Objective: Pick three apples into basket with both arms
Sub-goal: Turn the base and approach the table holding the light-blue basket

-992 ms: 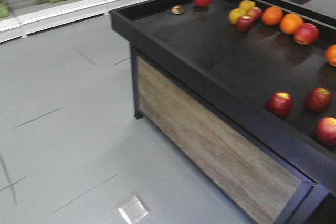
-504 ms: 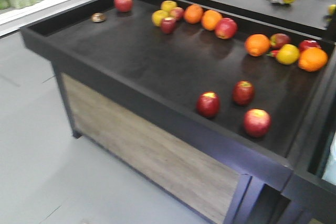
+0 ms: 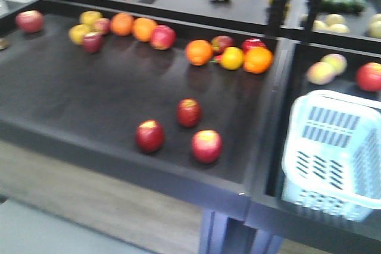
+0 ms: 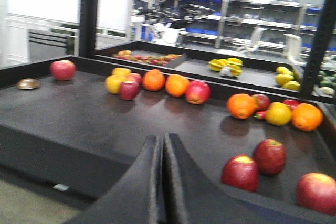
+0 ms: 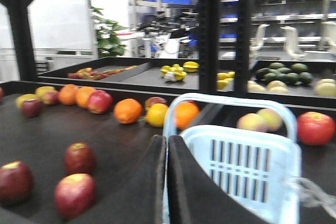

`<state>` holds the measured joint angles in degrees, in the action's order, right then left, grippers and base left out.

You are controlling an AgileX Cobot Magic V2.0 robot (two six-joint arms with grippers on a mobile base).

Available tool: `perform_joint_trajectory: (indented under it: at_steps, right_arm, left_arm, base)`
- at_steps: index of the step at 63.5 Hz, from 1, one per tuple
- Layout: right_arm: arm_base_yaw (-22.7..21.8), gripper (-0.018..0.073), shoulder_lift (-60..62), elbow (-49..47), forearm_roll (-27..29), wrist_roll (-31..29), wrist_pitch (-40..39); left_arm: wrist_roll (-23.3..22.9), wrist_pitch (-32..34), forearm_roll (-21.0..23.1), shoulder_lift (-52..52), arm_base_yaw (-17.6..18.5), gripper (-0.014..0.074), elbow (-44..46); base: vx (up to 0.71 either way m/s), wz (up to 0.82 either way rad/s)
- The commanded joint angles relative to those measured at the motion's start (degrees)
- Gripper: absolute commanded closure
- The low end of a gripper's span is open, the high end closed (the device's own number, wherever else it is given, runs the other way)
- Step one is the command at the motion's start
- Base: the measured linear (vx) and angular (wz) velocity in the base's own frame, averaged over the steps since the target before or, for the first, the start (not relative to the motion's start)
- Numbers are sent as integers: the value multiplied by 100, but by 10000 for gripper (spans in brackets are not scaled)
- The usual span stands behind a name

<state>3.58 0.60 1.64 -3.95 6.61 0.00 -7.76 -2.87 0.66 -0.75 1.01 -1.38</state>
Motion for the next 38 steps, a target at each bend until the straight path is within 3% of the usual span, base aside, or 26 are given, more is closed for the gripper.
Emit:
perform_joint_trajectory:
  at_steps: [1, 38]
  right_arm:
    - [-26, 568, 63, 84, -30, -1, -418]
    - [-26, 568, 63, 84, -30, -1, -418]
  left_arm:
    - [-46, 453, 36, -85, -6, 603, -134]
    - [-46, 453, 36, -85, -6, 603, -134]
  base:
    - [14, -55]
    - [13, -49]
